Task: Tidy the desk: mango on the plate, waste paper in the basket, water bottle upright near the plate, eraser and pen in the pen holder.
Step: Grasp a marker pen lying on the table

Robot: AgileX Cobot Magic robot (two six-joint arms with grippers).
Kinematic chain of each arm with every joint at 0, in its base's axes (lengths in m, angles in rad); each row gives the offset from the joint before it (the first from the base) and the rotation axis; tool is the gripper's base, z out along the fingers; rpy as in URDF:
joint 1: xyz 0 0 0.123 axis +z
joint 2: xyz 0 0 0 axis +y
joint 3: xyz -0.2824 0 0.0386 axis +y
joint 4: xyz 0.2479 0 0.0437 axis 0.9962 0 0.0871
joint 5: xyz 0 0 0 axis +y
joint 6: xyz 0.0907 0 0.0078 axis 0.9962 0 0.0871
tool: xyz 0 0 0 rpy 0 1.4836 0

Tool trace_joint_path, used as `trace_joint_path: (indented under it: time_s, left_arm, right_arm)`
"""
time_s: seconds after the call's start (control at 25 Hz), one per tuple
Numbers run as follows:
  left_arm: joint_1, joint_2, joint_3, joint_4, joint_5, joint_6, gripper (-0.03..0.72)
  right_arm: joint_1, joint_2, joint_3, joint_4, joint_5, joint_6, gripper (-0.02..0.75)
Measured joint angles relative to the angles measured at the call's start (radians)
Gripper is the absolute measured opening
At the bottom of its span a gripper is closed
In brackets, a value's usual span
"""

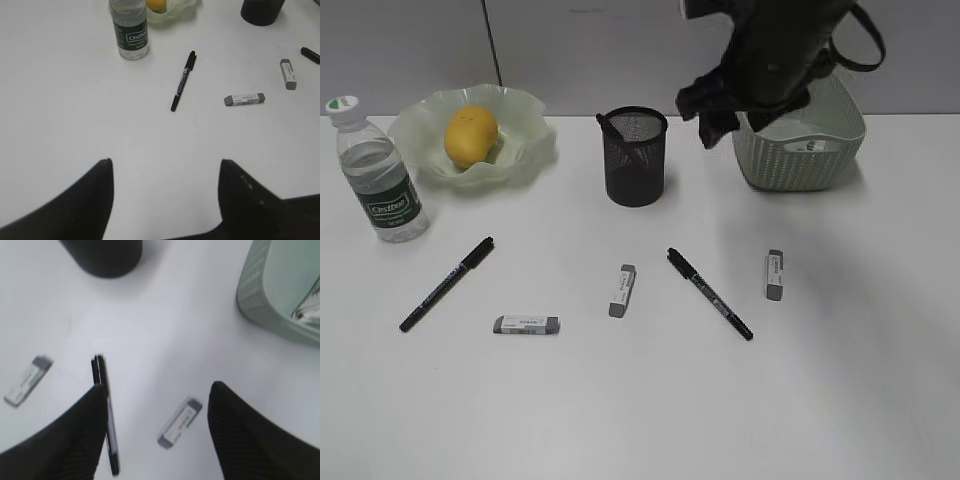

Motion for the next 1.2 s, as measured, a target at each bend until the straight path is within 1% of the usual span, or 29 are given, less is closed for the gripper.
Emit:
trace_joint_path:
  time_s: [0.08,0.2,0.36,0.44,0.52,0.64,0.8,0.92,1.04,1.2]
  left_arm:
    - [0.000,0.000,0.000,0.000,0.000,0.000,0.498]
    - [0.000,0.000,0.000,0.000,0.000,0.000,0.498]
    - [0.000,0.000,0.000,0.000,0.000,0.000,0.498]
    - [0.000,0.000,0.000,0.000,0.000,0.000,0.498]
    - [0.000,0.000,0.000,0.000,0.000,0.000,0.498]
    - [0.000,0.000,0.000,0.000,0.000,0.000,0.498]
    - [0.000,0.000,0.000,0.000,0.000,0.000,0.498]
    - [0.000,0.000,0.000,0.000,0.000,0.000,0.498]
    - [0.000,0.000,0.000,0.000,0.000,0.000,0.498]
    - [0.000,0.000,0.000,0.000,0.000,0.000,0.498]
  right_arm:
    - [0.000,-0.027,0.000,0.032,0.105,-0.063,0.503]
    - [0.000,-0.073,0.000,0.079,0.194,-0.119,0.503]
    - [0.000,-0.160,0.020,0.135,0.253,-0.161,0.503]
    - [0.000,-0.218,0.063,0.161,0.260,-0.171,0.503]
    - [0.000,-0.293,0.127,0.173,0.260,-0.175,0.503]
    - [0.000,-0.418,0.267,0.200,0.248,-0.176,0.503]
    - [0.000,-0.597,0.493,0.246,0.198,-0.173,0.503]
    - [-0.003,-0.717,0.649,0.251,0.171,-0.148,0.503]
    - [-0.047,-0.827,0.792,0.255,0.167,-0.136,0.503]
    - [-0.170,-0.971,0.923,0.250,0.169,-0.131,0.503]
